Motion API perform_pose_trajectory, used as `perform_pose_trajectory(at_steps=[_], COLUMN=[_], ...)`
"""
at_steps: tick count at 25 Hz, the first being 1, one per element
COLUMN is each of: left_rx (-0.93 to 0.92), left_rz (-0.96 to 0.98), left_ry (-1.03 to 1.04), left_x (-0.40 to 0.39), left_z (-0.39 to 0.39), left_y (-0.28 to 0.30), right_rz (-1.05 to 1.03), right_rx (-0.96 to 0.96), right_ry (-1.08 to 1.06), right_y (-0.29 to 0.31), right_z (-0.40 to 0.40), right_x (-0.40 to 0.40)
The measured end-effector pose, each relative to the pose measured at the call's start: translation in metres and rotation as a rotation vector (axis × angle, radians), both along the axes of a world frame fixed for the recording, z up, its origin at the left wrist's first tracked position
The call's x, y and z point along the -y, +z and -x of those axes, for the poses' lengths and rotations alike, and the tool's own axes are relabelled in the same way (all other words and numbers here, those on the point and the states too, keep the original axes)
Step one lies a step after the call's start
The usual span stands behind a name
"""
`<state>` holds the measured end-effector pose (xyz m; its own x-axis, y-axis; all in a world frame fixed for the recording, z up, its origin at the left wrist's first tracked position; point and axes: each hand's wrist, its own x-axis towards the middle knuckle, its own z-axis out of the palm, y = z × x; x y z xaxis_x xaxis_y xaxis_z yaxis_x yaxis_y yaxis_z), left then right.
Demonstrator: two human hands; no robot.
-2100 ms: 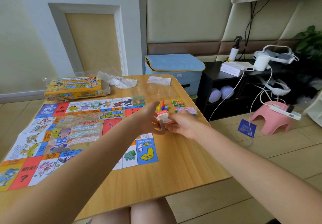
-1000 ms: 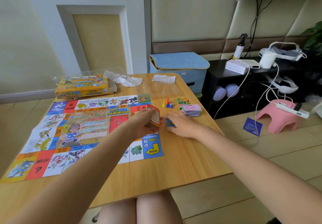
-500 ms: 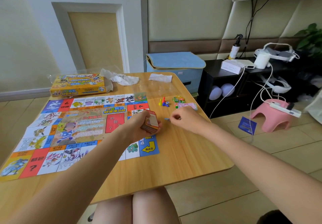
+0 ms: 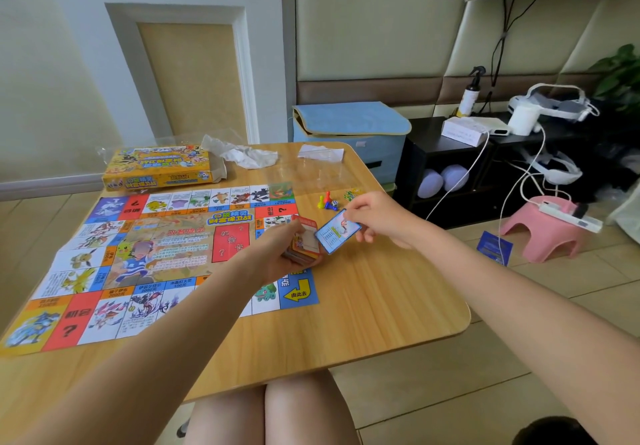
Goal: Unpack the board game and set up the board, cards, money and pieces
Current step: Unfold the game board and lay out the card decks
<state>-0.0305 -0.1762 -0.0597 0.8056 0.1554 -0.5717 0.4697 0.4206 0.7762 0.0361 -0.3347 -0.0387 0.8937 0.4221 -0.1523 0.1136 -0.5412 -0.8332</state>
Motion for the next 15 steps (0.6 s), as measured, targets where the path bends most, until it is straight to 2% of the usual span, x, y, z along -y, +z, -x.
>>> perform_pose_trajectory(at_steps=[3,9,13,15], left_rx=[0.027,0.080,0.101,0.111], left_rz=[-0.031,-0.103,-0.148,-0.156], left_ry=[-0.040,-0.043,-0.035,-0.036], left_x=[0.001,-0.011,-0.017,-0.017], left_z=[-0.001,-0.001,0.000,0.002], left_y=[0.001,-0.002,-0.003,-0.002], right_rz=[-0.015,-0.010,0.207,0.209], right_rx=[-0.070,-0.027,0.063,0.155], right_ry=[0.049,0.028,0.071,0.035], right_y=[0.006,0.005,-0.005,-0.007], right_z=[-0.003,-0.007,-0.004,-0.004], right_x=[0.002,-0.001,-0.009,-0.015])
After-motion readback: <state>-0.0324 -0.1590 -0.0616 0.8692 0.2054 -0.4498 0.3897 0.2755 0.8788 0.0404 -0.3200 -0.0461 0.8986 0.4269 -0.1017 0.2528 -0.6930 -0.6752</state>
